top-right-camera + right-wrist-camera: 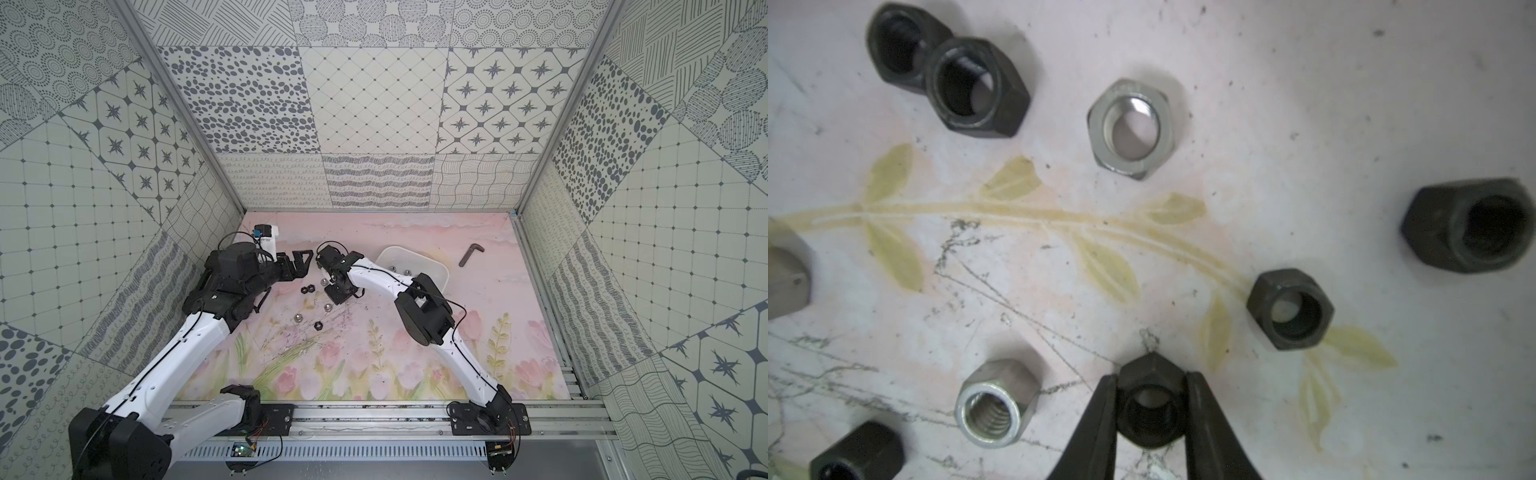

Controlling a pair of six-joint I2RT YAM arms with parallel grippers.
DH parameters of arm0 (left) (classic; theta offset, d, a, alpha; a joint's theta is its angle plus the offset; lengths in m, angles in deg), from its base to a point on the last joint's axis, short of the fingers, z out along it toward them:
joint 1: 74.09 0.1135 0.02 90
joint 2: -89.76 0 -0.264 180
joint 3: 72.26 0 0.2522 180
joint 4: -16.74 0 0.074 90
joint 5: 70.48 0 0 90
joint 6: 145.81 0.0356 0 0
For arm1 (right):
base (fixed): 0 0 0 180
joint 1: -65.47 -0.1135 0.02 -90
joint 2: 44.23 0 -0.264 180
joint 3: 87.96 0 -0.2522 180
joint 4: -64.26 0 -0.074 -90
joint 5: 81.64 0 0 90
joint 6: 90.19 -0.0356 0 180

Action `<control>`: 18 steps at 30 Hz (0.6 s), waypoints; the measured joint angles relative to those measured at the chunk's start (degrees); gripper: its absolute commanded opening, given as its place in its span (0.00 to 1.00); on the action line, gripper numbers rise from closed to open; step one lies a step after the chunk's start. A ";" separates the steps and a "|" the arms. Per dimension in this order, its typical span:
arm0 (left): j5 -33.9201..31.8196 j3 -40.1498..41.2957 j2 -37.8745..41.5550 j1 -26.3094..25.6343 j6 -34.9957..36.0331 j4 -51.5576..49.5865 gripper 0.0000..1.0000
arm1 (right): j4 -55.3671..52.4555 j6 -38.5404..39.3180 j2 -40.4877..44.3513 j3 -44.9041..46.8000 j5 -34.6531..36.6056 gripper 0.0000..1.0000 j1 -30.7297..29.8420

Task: Put the nuts on the desktop into the storage box
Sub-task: Pick up the nut from the center of the board, then place the nut in the storage box.

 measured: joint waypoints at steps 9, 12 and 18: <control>-0.13 0.00 0.00 0.00 0.00 0.00 0.99 | 2.12 -0.76 5.01 6.62 -0.26 0.21 2.16; -0.15 0.00 0.00 0.00 0.00 0.00 0.99 | 3.67 -1.14 10.54 11.08 -0.24 0.21 4.42; -0.13 0.00 0.00 0.00 0.00 0.00 0.99 | 8.11 -2.54 21.49 17.00 1.07 0.22 11.45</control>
